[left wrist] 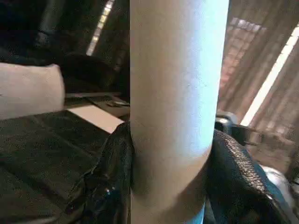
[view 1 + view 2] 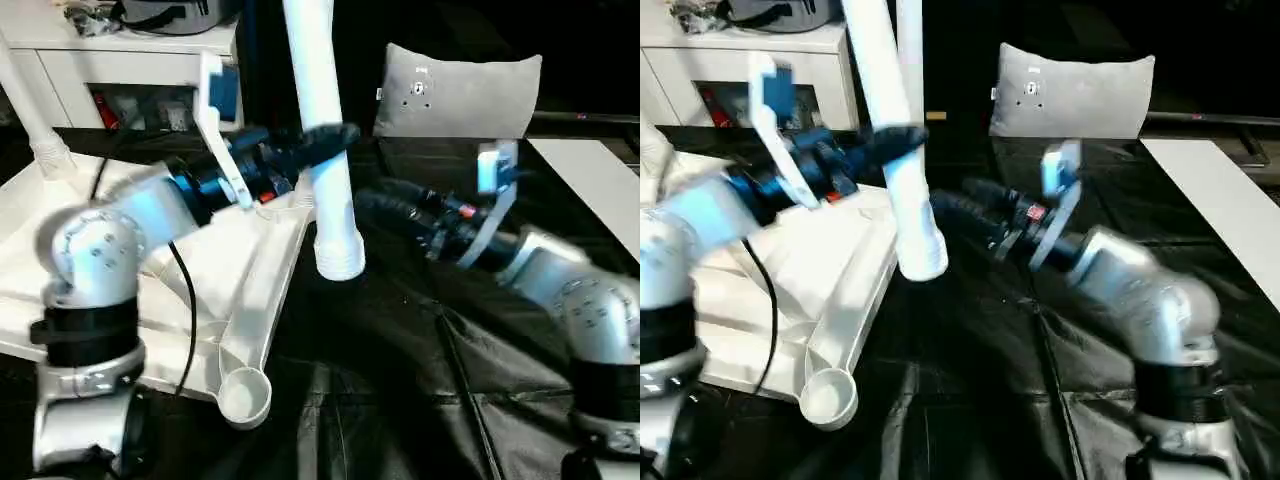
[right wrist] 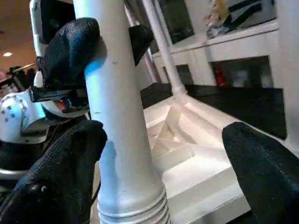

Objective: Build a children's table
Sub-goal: Pick table leg

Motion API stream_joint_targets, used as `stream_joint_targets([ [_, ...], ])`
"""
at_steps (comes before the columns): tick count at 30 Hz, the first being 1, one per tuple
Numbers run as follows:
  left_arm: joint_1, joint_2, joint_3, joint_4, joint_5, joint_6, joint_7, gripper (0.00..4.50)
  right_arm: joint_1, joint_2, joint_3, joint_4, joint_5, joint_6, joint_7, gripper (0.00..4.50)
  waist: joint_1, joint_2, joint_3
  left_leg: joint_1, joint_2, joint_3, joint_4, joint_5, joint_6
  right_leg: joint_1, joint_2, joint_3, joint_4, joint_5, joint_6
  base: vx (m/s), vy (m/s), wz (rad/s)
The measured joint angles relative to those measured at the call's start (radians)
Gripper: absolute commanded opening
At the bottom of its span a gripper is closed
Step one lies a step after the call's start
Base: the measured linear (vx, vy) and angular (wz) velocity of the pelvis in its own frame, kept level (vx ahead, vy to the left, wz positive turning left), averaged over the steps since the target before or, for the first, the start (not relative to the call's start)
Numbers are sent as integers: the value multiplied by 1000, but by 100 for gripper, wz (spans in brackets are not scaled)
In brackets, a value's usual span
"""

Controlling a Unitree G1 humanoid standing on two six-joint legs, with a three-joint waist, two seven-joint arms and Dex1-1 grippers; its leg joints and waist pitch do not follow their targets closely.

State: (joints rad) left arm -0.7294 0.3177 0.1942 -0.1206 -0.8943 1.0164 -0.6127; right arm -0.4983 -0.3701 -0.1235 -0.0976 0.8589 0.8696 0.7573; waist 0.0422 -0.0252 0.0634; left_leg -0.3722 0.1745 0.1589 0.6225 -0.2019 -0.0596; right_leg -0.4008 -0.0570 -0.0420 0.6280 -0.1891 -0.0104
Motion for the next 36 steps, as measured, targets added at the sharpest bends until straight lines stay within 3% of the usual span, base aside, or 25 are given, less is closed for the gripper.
stream_joint_targets([
  [6, -20, 41, -58, 3, -21, 9, -139, 187, -18, -56, 39, -12, 35, 25, 99, 450, 15, 0, 0, 0, 0, 0, 0, 0, 0, 0, 0, 0, 0, 0, 0, 0, 0, 0],
  [12, -29, 50, -107, -16, -47, 10, -232, 187, -58, -78, 94, -14, 38, 44, 207, 450, 17, 0, 0, 0, 0, 0, 0, 0, 0, 0, 0, 0, 0, 0, 0, 0, 0, 0],
  [23, -67, 45, -160, -12, -48, -15, -303, 187, -66, -115, 171, -16, 37, 65, 323, 344, 17, 0, 0, 0, 0, 0, 0, 1, -1, 0, 0, 0, 0, 0, 0, 0, 0, 0],
  [36, -66, 58, -172, -1, -24, -31, -318, 187, -66, -114, 193, -17, 25, 58, 342, 238, 19, 0, 0, 0, 0, 0, 0, 1, -1, 0, 0, 0, 0, 0, 0, 0, 0, 0],
])
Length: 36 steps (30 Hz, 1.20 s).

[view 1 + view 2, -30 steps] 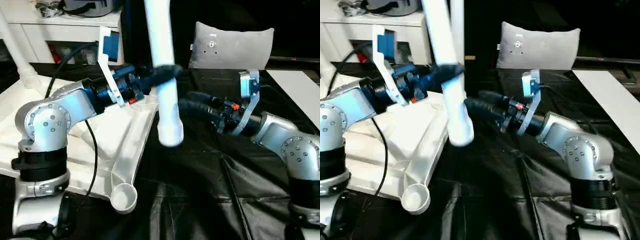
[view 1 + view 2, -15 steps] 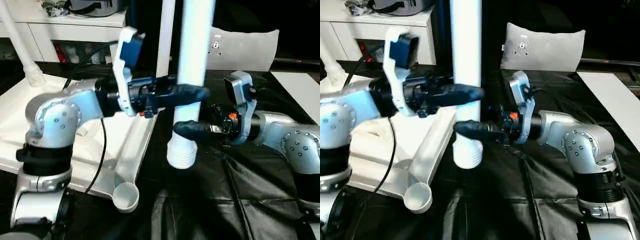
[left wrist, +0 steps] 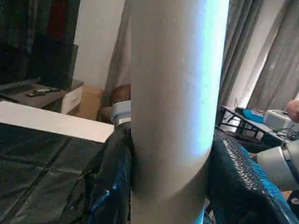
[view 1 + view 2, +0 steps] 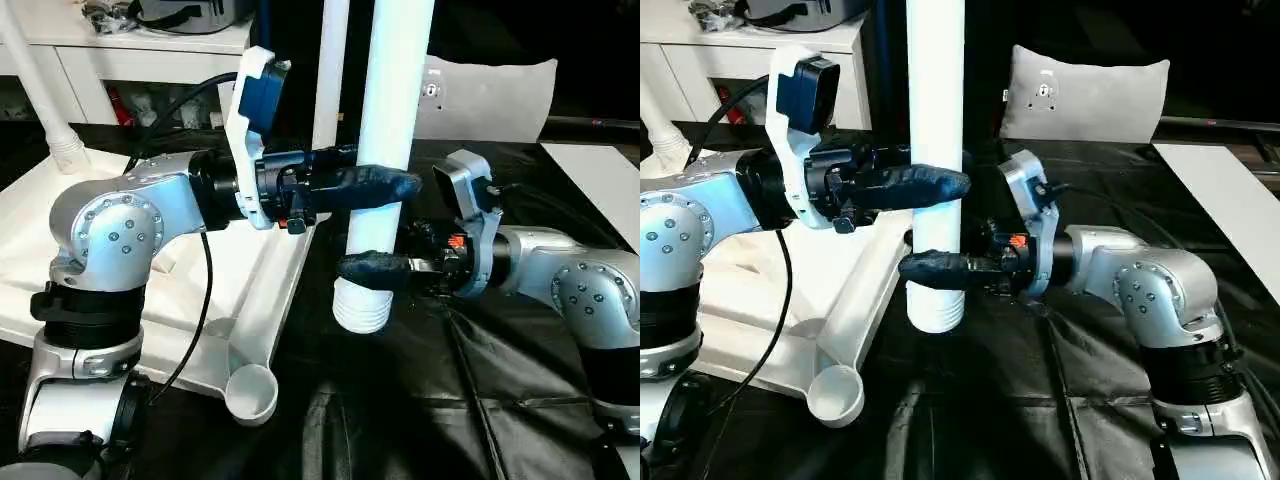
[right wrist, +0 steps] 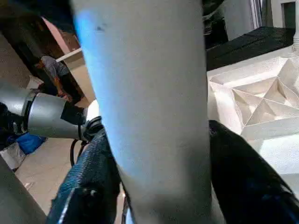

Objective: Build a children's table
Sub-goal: Pick table leg

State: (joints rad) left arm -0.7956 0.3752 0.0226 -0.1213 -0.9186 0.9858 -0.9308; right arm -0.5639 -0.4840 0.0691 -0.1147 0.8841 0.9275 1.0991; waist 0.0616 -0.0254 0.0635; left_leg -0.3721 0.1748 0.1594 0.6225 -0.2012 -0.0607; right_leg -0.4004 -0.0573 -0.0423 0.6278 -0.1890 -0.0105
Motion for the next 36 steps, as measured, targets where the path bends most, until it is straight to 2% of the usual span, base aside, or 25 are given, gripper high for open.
stream_joint_targets([
  [5, 2, 0, -1, 11, 10, -2, -1, 187, 2, 0, 6, -1, -19, -19, 0, 206, 0, 0, 0, 0, 0, 0, 0, 0, 0, 0, 0, 0, 0, 0, 0, 0, 0, 0],
  [10, 12, 5, -8, 12, 25, -21, 0, 186, 13, 5, 7, -1, -32, -36, -7, 200, 0, 0, 0, 0, 0, 0, 0, 0, 0, 0, 0, 0, 0, 0, 0, 0, 0, 0],
  [11, 13, 4, -6, 11, 26, -21, 7, 242, 15, 12, 6, -1, -32, -39, -14, 199, 0, 0, 0, 0, 0, 0, 0, 0, 0, 0, 0, 0, 0, 0, 0, 0, 0, 0],
  [12, 15, 4, -2, 11, 28, -22, 11, 256, 20, 19, 4, -1, -33, -46, -21, 199, 0, 0, 0, 0, 0, 0, 0, 0, 0, 0, 0, 0, 0, 0, 0, 0, 0, 0],
  [14, 25, -1, 1, 9, 44, -34, 38, 256, 31, 38, 2, -3, -37, -48, -51, 199, -1, 0, 0, 0, 0, 0, 0, 0, 0, 0, 0, 0, 0, 0, 0, 0, 0, 0],
  [17, 59, -8, 3, -11, 47, -33, 61, 292, 64, 53, 6, -26, -54, -57, -86, 193, 0, 0, 0, 0, 0, 0, 0, 0, 0, 0, 0, 0, 0, 0, 0, 0, 0, 0],
  [20, 77, -8, 3, -29, 48, -36, 71, 308, 81, 65, 9, -38, -73, -73, -115, 192, 0, 0, 0, 0, 0, 0, 0, 0, -1, 0, 0, 0, 0, 0, 0, 0, 0, 0],
  [22, 91, -8, 2, -38, 55, -50, 87, 323, 89, 78, 19, -42, -104, -104, -142, 192, -1, 0, 0, 0, 0, 0, 0, 0, -1, 0, 0, 0, 0, 0, 0, 0, 0, 0],
  [23, 103, -8, 2, -48, 73, -64, 104, 343, 94, 92, 27, -42, -134, -128, -173, 192, -2, 0, 0, 0, 0, 0, 0, 1, -1, 0, 0, 0, 1, 0, 0, 0, 0, 0],
  [28, 174, -55, -6, -106, 183, -140, 242, 370, 101, 172, 57, -25, -268, -220, -335, 192, -7, 0, 0, 0, 0, 0, 0, 2, -3, 0, 0, 0, 1, 0, 0, 0, 0, 0],
  [29, 183, -69, -15, -115, 208, -153, 270, 370, 101, 184, 57, -19, -284, -234, -360, 192, -7, 0, 0, 0, 1, 0, 0, 2, -3, 0, 0, 0, 1, 0, 0, 0, 0, 0],
  [30, 199, -83, -30, -132, 245, -181, 311, 331, 101, 196, 59, -12, -307, -253, -391, 192, -6, 0, 0, 0, 1, 0, 0, 2, -3, 0, 0, 0, 1, 0, 0, 0, 0, 0],
  [33, 226, -133, -53, -146, 346, -260, 434, 334, 101, 233, 58, 18, -357, -301, -461, 192, -8, 0, 0, 0, 1, 0, 0, 2, -3, 0, 0, 0, 0, 0, 1, 0, 0, 0],
  [35, 243, -160, -78, -150, 390, -293, 489, 287, 101, 260, 59, 21, -378, -321, -491, 192, -11, 0, 0, -2, 1, 0, 0, 2, -3, -1, 0, 0, 0, 0, 1, 0, 0, 0],
  [36, 246, -164, -85, -151, 399, -296, 500, 284, 101, 263, 60, 21, -382, -327, -496, 192, -11, 0, 0, -2, 1, 0, -1, 2, -3, -2, 0, 0, 0, 0, 1, 0, 0, 0],
])
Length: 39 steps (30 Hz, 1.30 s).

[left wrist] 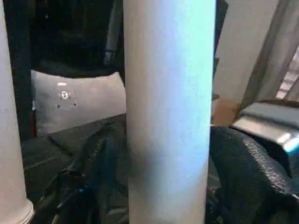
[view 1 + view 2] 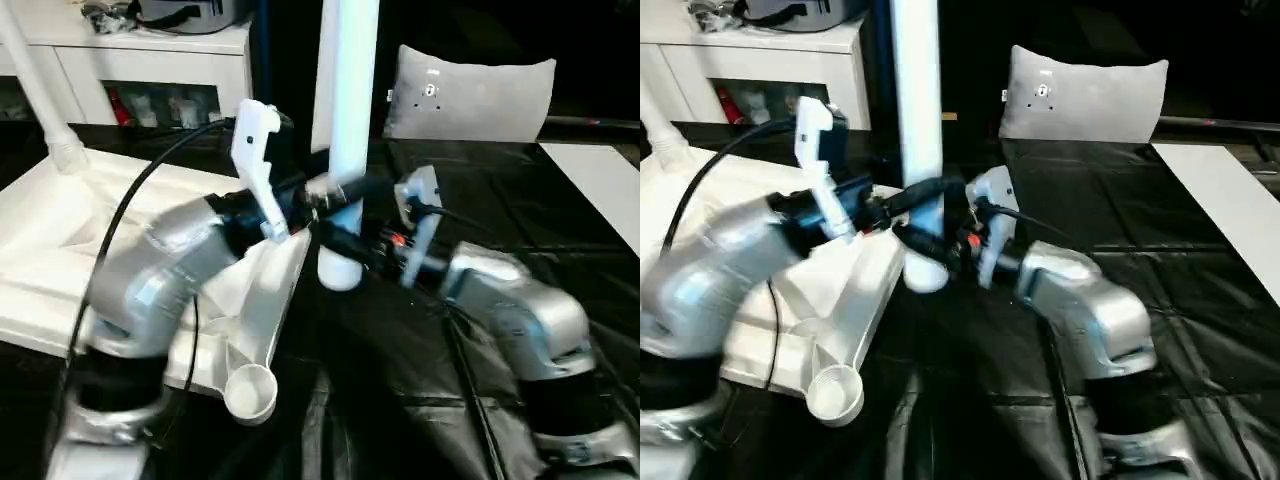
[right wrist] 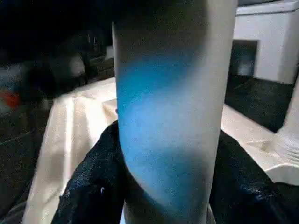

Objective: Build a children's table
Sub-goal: Pick table leg

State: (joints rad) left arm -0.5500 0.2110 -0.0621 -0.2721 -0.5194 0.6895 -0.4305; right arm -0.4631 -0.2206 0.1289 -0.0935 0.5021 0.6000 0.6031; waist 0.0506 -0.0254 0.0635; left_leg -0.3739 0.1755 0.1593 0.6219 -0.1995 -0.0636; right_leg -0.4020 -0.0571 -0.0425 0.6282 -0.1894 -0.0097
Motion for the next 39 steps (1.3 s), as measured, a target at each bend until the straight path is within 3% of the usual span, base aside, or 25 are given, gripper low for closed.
stream_joint_targets([
  [3, 18, -43, -7, -22, 52, -22, 77, 279, 0, 35, -1, 11, -30, -31, -43, 192, -6, 0, 0, 0, 0, 0, -1, 0, 0, 0, 0, 0, 0, 0, 0, 0, 0, 0],
  [5, 27, -59, -22, -27, 70, -34, 103, 240, 1, 46, 2, 22, -39, -42, -55, 192, -9, 0, 0, -1, 0, 0, -1, 0, 0, 0, 0, 0, 0, 0, 0, 0, 0, 0],
  [7, 32, -60, -35, -27, 93, -41, 117, 244, 2, 46, 3, 26, -44, -49, -60, 192, -13, 0, 0, 0, 0, 0, -1, 0, 0, 0, 0, 0, 0, 0, 0, 0, 0, 0],
  [8, 33, -62, -40, -27, 102, -46, 122, 210, 2, 48, 3, 29, -45, -54, -61, 192, -15, 0, 0, 0, 0, 0, -1, 0, 0, 0, 0, 0, 0, 0, 0, 0, 0, 0],
  [23, 35, -103, -43, -24, 126, -51, 168, 189, 1, 55, 1, 39, -79, -76, -65, 192, -18, 0, 0, -1, 0, 0, -1, 0, 0, -1, 0, 0, -1, 0, 0, 0, 0, 0],
  [25, 29, -118, -22, -11, 112, -33, 179, 189, 0, 60, -7, 39, -71, -61, -70, 248, -18, 0, 0, -1, 0, 0, -1, 0, 0, -1, 0, 0, 0, 0, 0, 0, 0, 0],
  [28, -6, -119, 16, 36, 91, -8, 187, 189, -8, 56, -48, 38, -19, -25, -59, 279, -18, 0, 0, -1, 0, 0, -1, 0, 0, -1, 0, 0, 0, 0, 0, 0, 0, 0],
  [31, -33, -112, 84, 78, 53, 23, 195, 188, -14, 7, -105, 25, 78, 47, -4, 290, -18, 0, 0, -1, 0, 0, -1, 0, 0, -1, 0, 0, -1, 0, 0, 0, 0, 0],
  [34, -55, -105, 144, 98, -22, 70, 170, 188, -19, -48, -172, 15, 178, 130, 59, 328, -15, 0, 0, -2, 0, 0, -1, 0, 1, -1, 0, 0, -1, 0, 0, 0, 0, 0],
  [38, -101, -100, 207, 116, -172, 163, 103, 188, -56, -75, -270, 18, 302, 218, 85, 343, -11, 0, 0, -2, 0, 0, -1, -1, 2, -1, 0, 0, -2, 0, 0, 0, 0, 0],
  [39, -113, -100, 219, 123, -203, 181, 90, 188, -68, -74, -294, 20, 331, 230, 79, 372, -10, 0, 0, -2, 0, 0, 0, -1, 2, -1, 0, 0, -1, 0, 0, 0, 0, 0],
])
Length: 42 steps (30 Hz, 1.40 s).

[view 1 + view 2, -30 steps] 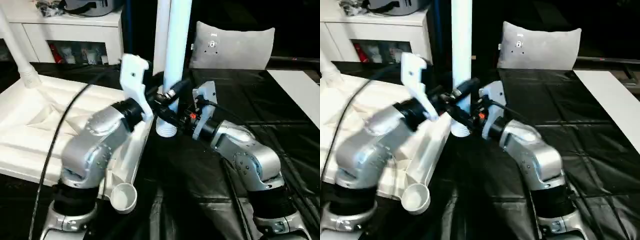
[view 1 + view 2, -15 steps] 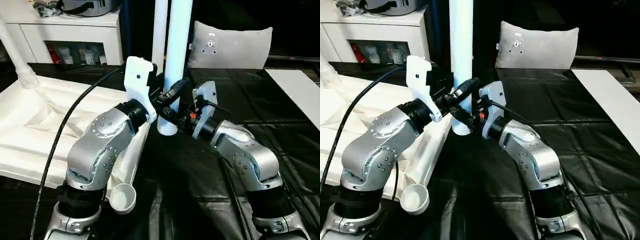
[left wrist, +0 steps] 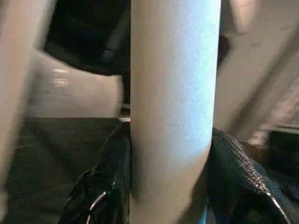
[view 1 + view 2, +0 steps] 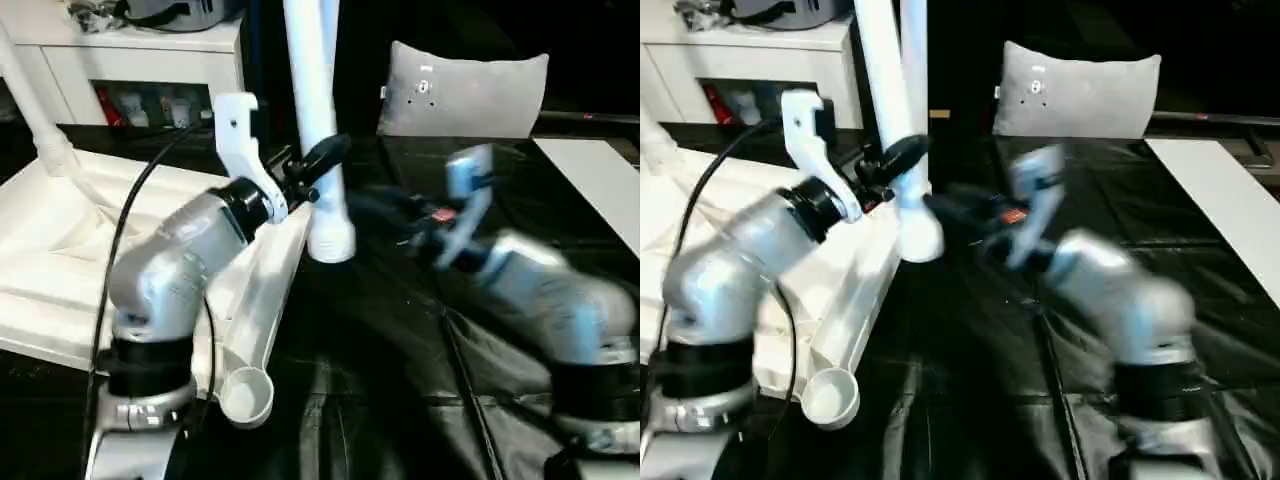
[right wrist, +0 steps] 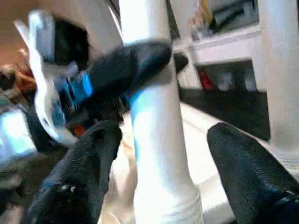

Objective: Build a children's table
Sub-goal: Pick table leg

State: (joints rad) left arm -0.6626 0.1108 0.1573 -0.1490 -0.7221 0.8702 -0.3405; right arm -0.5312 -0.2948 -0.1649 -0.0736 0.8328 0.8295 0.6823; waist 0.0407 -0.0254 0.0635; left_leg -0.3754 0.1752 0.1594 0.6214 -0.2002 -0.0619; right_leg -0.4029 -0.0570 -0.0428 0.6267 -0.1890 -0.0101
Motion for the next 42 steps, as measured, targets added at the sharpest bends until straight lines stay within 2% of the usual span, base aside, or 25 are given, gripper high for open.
stream_joint_targets([
  [2, -22, 3, 25, 11, -65, 33, -31, 188, -24, -1, -53, 4, 61, 25, -10, 377, 1, 0, 0, 1, 0, 0, 0, 0, 0, 0, 0, 0, 0, 0, 0, 0, 0, 0],
  [5, -45, 29, 48, 20, -127, 66, -88, 188, -28, -7, -96, 9, 131, 57, -11, 401, 1, 0, 0, 1, 0, 0, 0, 0, 0, 0, 0, 0, 0, 0, 0, 0, 0, 0],
  [11, -63, 81, 59, 21, -200, 125, -186, 188, -25, -38, -100, 6, 174, 105, 28, 450, 7, 0, 0, 1, 0, 0, 0, 0, 0, 0, 0, 0, 0, 0, 0, 0, 0, 0],
  [14, -84, 126, 36, 34, -193, 131, -221, 188, -7, -109, -43, -40, 144, 104, 99, 450, 16, 1, 0, 1, 0, 0, 0, 0, 0, 1, 0, 0, 0, 0, 0, 0, 0, 0],
  [17, -95, 173, -11, 36, -145, 102, -267, 188, -7, -148, 26, -69, 87, 87, 137, 450, 17, 1, 0, 2, 0, 0, 0, 0, 0, 1, 0, 0, 0, 0, 0, 0, 0, 0],
  [21, -95, 201, -95, 36, -81, 66, -312, 188, -9, -164, 105, -68, 16, 72, 145, 450, 18, 1, 0, 2, 0, 0, 0, 1, -1, 1, 0, 0, 0, 0, 0, 0, 0, 0],
  [26, -93, 202, -176, 3, -47, 43, -339, 188, -20, -173, 189, -34, -64, 50, 145, 450, 18, 1, 0, 1, 0, 0, 0, 1, -1, 1, 0, 0, 0, 0, 0, 0, 0, 0],
  [31, -90, 217, -221, -23, -8, 15, -361, 188, -26, -156, 215, -19, -91, 38, 145, 450, 16, 1, 0, 1, 1, 0, 0, 1, -1, 1, 0, 0, 0, 0, 0, 0, 0, 0],
  [36, -90, 224, -238, -24, 18, -7, -373, 188, -31, -146, 221, 0, -91, 37, 156, 402, 16, 1, 0, 1, 1, 0, 0, 1, -1, 1, 0, 0, 1, 0, 0, 0, 0, 0],
  [37, -90, 225, -240, -24, 20, -10, -374, 188, -32, -145, 221, 1, -90, 37, 157, 378, 16, 1, 0, 1, 1, 0, 0, 1, -1, 1, 0, 0, 1, 0, 0, 0, 0, 0],
  [42, -90, 223, -246, -24, 29, -23, -376, 188, -33, -132, 221, 8, -86, 39, 168, 345, 16, 1, 0, 1, 1, 0, 0, 1, -1, 1, 0, 0, 1, 0, 0, 0, 0, 0],
])
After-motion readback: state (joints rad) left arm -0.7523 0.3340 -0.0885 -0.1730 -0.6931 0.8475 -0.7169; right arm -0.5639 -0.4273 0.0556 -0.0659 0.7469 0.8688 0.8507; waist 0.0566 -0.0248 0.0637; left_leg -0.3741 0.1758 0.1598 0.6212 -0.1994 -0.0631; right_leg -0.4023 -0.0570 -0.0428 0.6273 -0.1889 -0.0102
